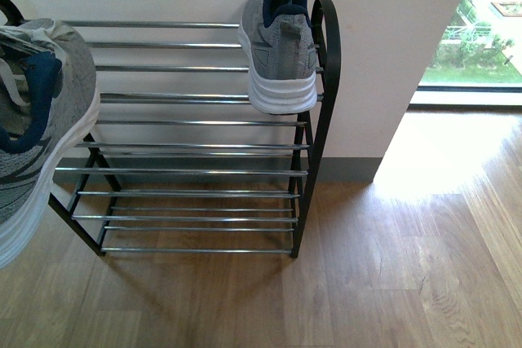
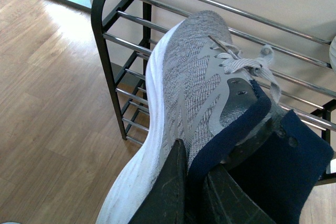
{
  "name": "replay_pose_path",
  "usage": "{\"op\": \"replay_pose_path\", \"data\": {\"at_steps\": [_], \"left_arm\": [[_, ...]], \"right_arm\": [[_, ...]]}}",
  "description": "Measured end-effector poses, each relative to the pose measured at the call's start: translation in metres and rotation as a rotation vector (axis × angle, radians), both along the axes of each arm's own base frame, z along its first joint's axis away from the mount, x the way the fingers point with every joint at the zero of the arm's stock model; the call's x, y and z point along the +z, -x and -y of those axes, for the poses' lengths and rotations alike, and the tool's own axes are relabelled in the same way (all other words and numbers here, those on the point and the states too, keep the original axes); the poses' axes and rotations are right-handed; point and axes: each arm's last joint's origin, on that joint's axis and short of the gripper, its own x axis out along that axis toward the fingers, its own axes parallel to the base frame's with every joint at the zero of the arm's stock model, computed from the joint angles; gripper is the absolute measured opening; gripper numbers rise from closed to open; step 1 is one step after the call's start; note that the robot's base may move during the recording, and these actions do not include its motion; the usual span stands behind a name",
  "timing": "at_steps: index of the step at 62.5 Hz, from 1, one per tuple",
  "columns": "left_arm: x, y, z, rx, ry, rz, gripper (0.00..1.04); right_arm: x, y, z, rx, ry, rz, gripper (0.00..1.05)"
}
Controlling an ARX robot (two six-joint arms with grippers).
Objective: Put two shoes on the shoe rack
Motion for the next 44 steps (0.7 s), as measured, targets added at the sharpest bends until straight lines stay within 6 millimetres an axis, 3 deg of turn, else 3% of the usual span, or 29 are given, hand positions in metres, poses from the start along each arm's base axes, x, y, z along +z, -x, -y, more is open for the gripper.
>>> {"op": "replay_pose_path", "data": {"at_steps": [15,25,44], "left_arm": [[0.0,0.0,0.0,-0.001,0.001,0.0,0.02],[0.0,0.0,0.0,-0.001,0.001,0.0,0.02],[0.0,0.0,0.0,-0.001,0.001,0.0,0.02]], "right_arm": [[-0.025,0.014,0.008,0.0,0.011,-0.002,0.01],[-0.037,0.022,0.019,-0.002,0.012,0.006,0.02],[-0.054,0.034,0.02,-0.001,0.012,0.005,0.02]]}}
